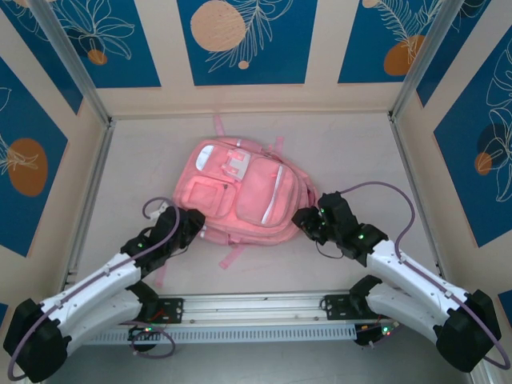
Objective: Pack the student bag
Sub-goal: Zip the student bag at the center of the table.
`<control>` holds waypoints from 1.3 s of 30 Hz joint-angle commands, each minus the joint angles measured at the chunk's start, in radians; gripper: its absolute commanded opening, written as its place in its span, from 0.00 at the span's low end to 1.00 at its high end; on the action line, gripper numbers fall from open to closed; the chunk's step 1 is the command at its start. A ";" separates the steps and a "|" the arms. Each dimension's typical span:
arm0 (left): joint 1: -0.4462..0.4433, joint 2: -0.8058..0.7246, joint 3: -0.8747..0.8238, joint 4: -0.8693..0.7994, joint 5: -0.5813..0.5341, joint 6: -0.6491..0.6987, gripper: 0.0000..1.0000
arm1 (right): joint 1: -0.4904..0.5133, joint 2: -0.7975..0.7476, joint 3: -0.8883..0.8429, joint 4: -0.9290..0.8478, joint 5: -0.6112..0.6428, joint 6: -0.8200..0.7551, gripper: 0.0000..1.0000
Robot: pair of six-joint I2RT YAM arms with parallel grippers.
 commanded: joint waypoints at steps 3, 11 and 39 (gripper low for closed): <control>0.042 0.088 0.000 0.094 -0.006 0.032 0.27 | 0.068 0.054 0.057 0.020 -0.026 -0.059 0.28; 0.050 0.078 0.050 0.082 0.063 0.062 0.00 | 0.272 0.108 0.095 0.041 -0.032 -0.245 0.26; -0.124 -0.154 -0.063 0.026 0.081 -0.051 0.00 | 0.181 0.416 0.179 0.045 0.044 -0.448 0.11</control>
